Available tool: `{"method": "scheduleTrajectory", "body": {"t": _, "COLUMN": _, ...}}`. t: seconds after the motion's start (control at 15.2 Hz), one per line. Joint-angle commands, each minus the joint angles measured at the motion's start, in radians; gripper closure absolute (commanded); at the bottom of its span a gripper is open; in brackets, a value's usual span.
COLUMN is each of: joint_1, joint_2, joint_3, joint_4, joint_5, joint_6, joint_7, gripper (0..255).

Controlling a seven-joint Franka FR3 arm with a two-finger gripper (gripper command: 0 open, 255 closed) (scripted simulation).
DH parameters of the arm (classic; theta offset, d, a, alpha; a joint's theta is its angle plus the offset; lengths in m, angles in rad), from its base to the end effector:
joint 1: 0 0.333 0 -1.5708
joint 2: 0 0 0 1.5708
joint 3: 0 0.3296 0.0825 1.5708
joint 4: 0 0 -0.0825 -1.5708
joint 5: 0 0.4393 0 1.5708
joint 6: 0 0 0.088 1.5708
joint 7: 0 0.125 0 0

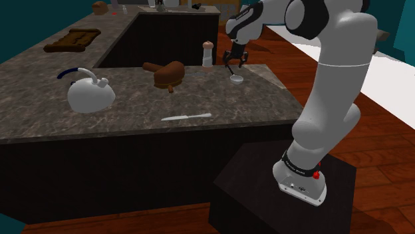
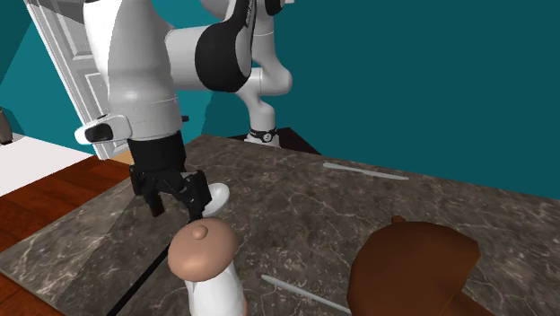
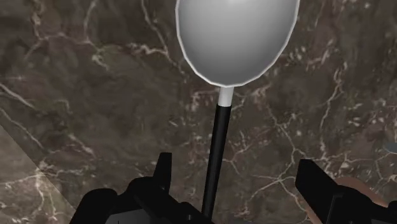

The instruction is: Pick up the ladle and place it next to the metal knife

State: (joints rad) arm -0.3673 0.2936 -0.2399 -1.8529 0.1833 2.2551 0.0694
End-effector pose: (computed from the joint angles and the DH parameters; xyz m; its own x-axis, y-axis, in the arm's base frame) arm 0.5745 -0.3806 0.3454 0.7099 -0.6958 0.1088 -0.6896 -0.7182 -0.0935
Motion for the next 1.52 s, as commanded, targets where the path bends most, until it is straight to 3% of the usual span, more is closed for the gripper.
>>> {"method": "scheduleTrajectory", "body": {"t": 0.0, "joint_1": -0.011, "joint_2": 0.037, "joint_3": -0.003, "joint_4": 0.019, "joint_5": 0.015, "joint_6": 0.019, "joint_7": 0.0, "gripper": 0}}
{"method": "scheduleTrajectory", "body": {"t": 0.46, "joint_1": -0.016, "joint_2": 0.093, "joint_3": 0.009, "joint_4": 0.008, "joint_5": 0.037, "joint_6": 0.084, "joint_7": -0.014, "gripper": 0}}
{"method": "scheduleTrajectory", "body": {"t": 0.92, "joint_1": -0.016, "joint_2": 0.093, "joint_3": 0.009, "joint_4": 0.008, "joint_5": 0.037, "joint_6": 0.084, "joint_7": -0.014, "gripper": 0}}
{"method": "scheduleTrajectory", "body": {"t": 0.99, "joint_1": -0.016, "joint_2": 0.093, "joint_3": 0.009, "joint_4": 0.008, "joint_5": 0.037, "joint_6": 0.084, "joint_7": -0.014, "gripper": 255}}
{"method": "scheduleTrajectory", "body": {"t": 1.45, "joint_1": -0.016, "joint_2": 0.093, "joint_3": 0.009, "joint_4": 0.008, "joint_5": 0.037, "joint_6": 0.083, "joint_7": -0.014, "gripper": 255}}
